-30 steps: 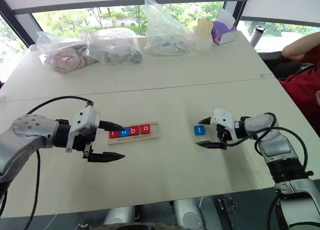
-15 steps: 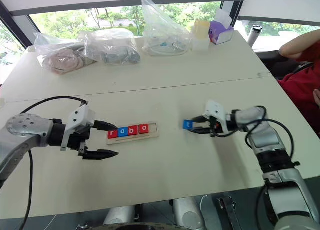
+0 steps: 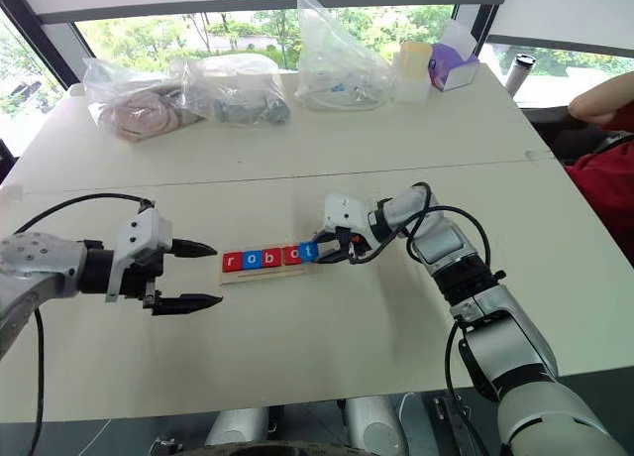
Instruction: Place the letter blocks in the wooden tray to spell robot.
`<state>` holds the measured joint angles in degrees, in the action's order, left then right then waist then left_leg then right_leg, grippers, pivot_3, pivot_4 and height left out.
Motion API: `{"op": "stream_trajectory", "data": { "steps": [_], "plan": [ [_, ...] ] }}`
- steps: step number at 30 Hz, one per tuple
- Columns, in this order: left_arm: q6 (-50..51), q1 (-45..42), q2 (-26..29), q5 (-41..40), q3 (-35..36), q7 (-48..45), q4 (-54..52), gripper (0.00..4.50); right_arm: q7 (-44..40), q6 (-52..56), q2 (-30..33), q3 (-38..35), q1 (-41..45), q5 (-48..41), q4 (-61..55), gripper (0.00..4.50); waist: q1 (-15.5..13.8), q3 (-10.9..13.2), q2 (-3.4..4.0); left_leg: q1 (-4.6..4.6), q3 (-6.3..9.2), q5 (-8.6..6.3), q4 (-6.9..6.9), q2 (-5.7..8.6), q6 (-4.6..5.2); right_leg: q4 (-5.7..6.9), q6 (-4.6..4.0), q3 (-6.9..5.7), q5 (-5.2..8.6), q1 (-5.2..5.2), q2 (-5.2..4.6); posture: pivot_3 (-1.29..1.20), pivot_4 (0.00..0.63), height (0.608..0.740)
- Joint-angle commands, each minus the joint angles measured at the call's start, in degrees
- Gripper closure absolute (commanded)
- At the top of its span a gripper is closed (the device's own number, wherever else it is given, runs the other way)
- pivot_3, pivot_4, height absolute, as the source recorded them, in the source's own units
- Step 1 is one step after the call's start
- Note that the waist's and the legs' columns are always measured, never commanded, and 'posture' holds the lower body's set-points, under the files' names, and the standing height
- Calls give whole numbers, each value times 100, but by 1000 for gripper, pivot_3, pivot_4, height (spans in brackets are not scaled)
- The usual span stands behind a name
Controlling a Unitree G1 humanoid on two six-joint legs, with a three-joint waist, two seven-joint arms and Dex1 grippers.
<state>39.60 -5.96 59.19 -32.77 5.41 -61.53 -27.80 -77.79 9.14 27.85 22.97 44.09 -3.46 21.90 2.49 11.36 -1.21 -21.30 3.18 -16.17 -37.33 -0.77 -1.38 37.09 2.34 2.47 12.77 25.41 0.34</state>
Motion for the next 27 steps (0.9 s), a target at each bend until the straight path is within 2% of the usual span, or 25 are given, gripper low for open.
{"op": "stream_trajectory", "data": {
  "steps": [1,17,27],
  "plan": [
    [105,103,-90,-150,256,223,-318,0,-55,-167,1,-88,196,38,60,3384,3,0,0,2,0,0,0,0,0,1,0,0,0,0,0,0,150,740],
    [115,11,-195,-192,98,393,-368,0,96,-558,-175,-57,344,366,598,3384,12,-1,-1,9,2,3,0,-2,-5,10,-6,0,-4,-2,8,0,150,740],
    [36,-35,-237,-112,-21,408,-310,0,134,-464,-446,-1,350,356,527,3384,16,-1,0,12,2,3,0,-2,-6,11,-6,0,-5,-3,8,0,150,740]
  ]
}}
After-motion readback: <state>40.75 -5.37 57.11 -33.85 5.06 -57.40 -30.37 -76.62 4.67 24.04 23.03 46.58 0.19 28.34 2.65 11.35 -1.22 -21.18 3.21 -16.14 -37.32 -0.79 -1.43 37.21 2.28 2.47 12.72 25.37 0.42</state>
